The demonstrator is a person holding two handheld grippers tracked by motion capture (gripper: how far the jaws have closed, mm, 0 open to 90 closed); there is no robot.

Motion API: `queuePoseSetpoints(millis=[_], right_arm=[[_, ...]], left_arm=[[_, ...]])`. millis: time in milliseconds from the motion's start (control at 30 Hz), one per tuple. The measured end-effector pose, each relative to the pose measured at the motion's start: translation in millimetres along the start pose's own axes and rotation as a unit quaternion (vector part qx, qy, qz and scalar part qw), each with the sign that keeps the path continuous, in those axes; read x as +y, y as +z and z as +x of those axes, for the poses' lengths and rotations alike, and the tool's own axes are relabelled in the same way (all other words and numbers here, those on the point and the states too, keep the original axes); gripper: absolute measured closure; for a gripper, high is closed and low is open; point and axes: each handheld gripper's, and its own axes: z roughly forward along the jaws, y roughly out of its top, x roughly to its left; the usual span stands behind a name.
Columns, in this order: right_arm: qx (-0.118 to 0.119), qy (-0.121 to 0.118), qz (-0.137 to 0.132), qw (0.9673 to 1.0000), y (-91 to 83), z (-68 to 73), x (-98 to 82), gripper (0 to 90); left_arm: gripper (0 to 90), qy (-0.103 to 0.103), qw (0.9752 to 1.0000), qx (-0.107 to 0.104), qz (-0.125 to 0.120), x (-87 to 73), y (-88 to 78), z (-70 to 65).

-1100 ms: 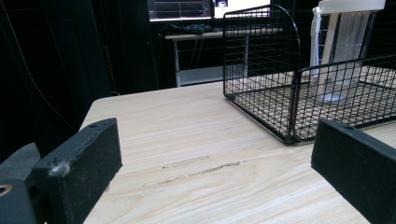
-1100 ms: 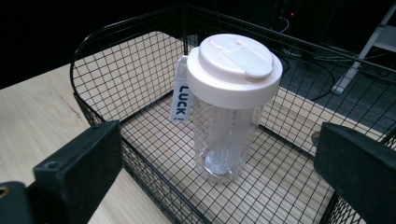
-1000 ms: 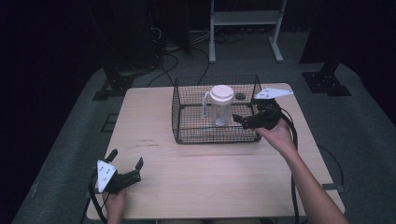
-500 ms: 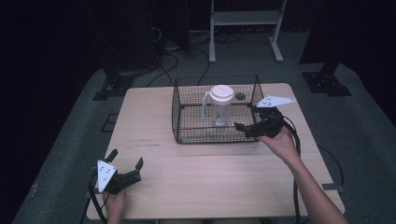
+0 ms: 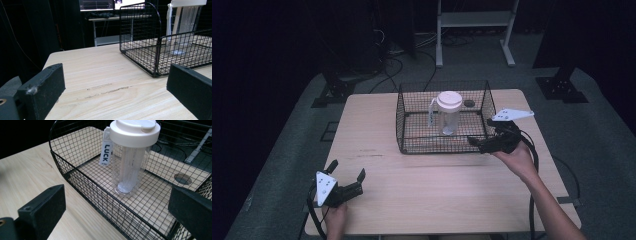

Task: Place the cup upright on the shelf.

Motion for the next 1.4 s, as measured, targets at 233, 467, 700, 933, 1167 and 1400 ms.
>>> queuePoseSetpoints(millis=[233,467,700,933,1167,1400], right_arm=[[0.005,0.007,0.000,1.0000,-3.8,-0.3,-9.4,0.7],[0.008,0.006,0.000,1.0000,-8.5,2.3,-17.7,0.7],[0.008,0.007,0.003,0.9999,-13.5,3.7,-26.8,0.7],[0.008,0.013,0.004,0.9999,-18.7,2.7,-37.9,0.7],[0.008,0.019,0.005,0.9998,-23.4,2.8,-50.7,0.7],[0.006,0.021,0.006,0.9998,-26.5,3.0,-57.7,0.7]], left_arm=[[0.9,0.002,1.0000,0.000,0.000,0.0,-0.1,-0.1],[0.9,0.003,1.0000,0.001,0.001,0.0,0.1,-0.6],[0.9,0.003,1.0000,0.000,0.001,0.0,0.0,-0.6],[0.9,0.003,1.0000,0.001,0.002,0.1,0.0,-0.6],[0.9,0.003,1.0000,0.001,0.001,0.0,0.0,-0.7],[0.9,0.004,1.0000,0.001,0.001,0.0,0.1,-1.0]])
